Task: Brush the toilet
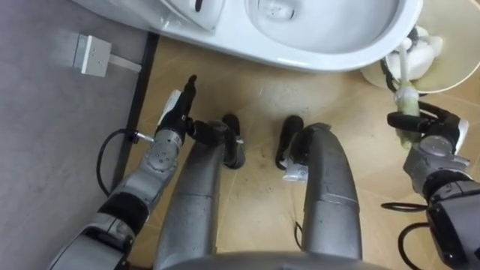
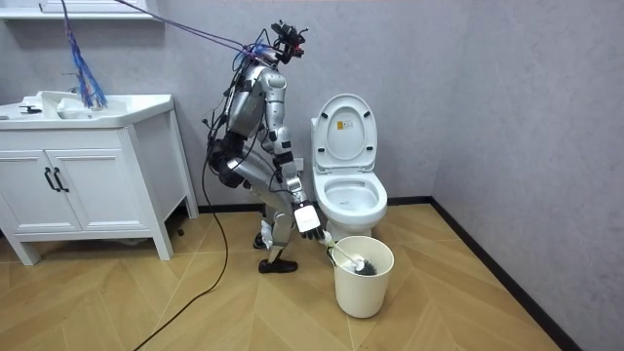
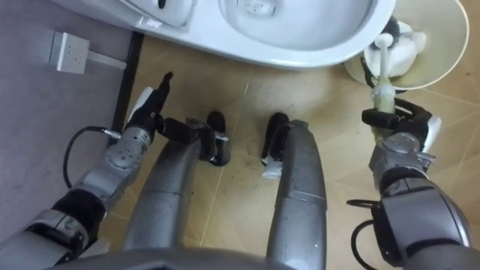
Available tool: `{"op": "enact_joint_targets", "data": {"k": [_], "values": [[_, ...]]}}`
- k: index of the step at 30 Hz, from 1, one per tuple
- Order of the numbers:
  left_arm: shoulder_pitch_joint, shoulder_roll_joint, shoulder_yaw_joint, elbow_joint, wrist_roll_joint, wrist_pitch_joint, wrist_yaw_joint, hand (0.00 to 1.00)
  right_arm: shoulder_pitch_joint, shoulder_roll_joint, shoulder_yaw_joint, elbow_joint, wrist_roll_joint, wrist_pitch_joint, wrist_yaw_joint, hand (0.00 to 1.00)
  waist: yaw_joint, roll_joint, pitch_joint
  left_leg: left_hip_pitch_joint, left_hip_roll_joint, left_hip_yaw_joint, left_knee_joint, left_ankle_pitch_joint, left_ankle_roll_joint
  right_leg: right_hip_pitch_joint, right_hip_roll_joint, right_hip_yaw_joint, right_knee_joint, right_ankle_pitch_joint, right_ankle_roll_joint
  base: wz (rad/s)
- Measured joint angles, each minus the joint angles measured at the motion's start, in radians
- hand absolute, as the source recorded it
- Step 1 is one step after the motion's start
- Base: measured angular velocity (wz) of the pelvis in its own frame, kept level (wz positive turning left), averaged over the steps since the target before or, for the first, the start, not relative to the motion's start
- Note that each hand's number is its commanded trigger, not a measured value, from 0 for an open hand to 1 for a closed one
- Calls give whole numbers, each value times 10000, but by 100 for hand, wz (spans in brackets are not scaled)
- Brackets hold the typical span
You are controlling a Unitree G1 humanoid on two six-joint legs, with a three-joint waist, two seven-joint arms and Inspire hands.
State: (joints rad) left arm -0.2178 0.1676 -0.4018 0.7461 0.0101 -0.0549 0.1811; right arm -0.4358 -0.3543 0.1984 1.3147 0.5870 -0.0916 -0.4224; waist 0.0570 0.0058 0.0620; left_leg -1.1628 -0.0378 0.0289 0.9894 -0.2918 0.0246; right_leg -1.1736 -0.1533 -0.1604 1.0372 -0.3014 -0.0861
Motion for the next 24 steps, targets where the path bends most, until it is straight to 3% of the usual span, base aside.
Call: {"op": "enact_joint_targets", "data": {"k": [3,5,7,17,24], "values": [[185,2,-11,-7,8,2,26,0,116,99,-11,45,234,-78,10,100,26,21,-16,359,9,-14,-106,-4,5,391,-2,-66,-143,-7,4,0],[519,35,3,-26,3,2,29,0,358,105,-15,56,309,-77,134,100,24,56,-148,738,54,-17,-331,5,0,798,-9,-130,-425,-28,131,-6],[652,73,16,-70,37,13,34,0,519,105,-37,71,402,-53,242,100,7,56,-203,1012,73,-26,-573,65,-2,1085,-5,-209,-704,72,131,-4],[1187,142,136,337,12,31,25,0,1531,411,-283,476,1753,177,852,100,-22,64,-230,3422,126,-125,-2732,563,34,3591,337,-375,-3045,751,276,-3],[1717,172,765,430,10,6,15,0,2100,546,-920,488,2583,260,979,100,2,92,-251,4778,104,-171,-3454,564,154,4981,464,-434,-3820,755,393,2]]}}
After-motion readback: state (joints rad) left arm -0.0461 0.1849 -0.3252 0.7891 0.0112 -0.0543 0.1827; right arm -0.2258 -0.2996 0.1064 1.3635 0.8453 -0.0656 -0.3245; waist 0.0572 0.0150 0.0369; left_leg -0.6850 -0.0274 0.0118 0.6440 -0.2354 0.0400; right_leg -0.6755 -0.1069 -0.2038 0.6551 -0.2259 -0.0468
